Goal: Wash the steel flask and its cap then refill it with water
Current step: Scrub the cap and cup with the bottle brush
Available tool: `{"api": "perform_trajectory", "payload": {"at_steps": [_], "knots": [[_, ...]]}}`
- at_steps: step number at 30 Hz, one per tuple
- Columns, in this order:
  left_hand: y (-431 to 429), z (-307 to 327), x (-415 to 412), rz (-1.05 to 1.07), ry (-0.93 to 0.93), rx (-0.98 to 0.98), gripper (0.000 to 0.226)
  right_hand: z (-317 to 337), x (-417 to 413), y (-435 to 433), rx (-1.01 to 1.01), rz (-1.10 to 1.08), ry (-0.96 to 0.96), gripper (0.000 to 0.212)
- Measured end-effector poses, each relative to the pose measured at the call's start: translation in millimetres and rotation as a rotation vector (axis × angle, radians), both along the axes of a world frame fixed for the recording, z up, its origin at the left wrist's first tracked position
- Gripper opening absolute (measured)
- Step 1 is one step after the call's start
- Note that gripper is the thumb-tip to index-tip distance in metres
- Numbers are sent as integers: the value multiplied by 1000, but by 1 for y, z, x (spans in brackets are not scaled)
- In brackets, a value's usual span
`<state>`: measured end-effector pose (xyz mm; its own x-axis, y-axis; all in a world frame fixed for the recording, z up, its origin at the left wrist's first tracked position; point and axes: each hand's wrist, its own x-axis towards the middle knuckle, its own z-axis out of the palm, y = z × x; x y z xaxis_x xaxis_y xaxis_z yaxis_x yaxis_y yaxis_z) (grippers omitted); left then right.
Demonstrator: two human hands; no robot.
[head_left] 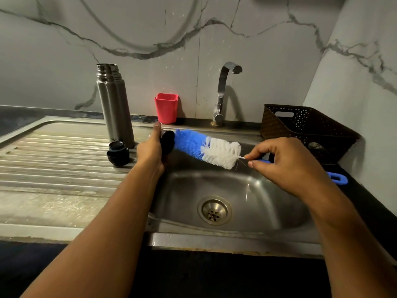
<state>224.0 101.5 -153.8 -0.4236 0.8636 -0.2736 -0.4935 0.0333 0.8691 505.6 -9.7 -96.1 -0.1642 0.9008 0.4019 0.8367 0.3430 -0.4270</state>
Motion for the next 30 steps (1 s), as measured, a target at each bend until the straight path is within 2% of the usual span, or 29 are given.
{"api": "perform_trajectory", "payload": {"at_steps": [2,3,5,10,14,15,16,18,20,22,24,25,27,30], "knots": [[1,-3,-3,60,-13,-6,70,0,4,0,20,-31,29,8],[1,-4,-3,63,-17,4,72,0,7,0,23,-37,54,9],[2,-6,0,18,7,16,67,-1,9,0,18,-28,72,10],[1,-3,17,-262,60,28,62,-4,-2,0,29,-13,-12,7],[-1,3,14,-311,18,65,56,-13,-8,6,40,-7,-76,3],[-4,7,13,-321,-10,86,54,-18,-10,8,-7,24,-24,5],[-6,11,11,-343,-47,111,52,-22,-13,11,-110,61,108,6],[-10,17,8,-401,-154,168,43,-25,-14,17,-460,107,526,3],[-13,19,6,-419,-231,226,36,-26,-11,19,-802,130,850,14],[-11,18,6,-378,-180,250,32,-30,-11,20,-972,172,994,20],[-10,16,7,-322,-88,250,33,-34,-17,19,-939,175,939,20],[-10,16,8,-294,-59,246,34,-37,-19,20,-849,159,857,18],[-10,16,8,-249,-34,229,36,-41,-22,21,-580,113,616,13],[-6,14,6,-228,22,179,29,-44,-18,21,-49,0,133,2]]}}
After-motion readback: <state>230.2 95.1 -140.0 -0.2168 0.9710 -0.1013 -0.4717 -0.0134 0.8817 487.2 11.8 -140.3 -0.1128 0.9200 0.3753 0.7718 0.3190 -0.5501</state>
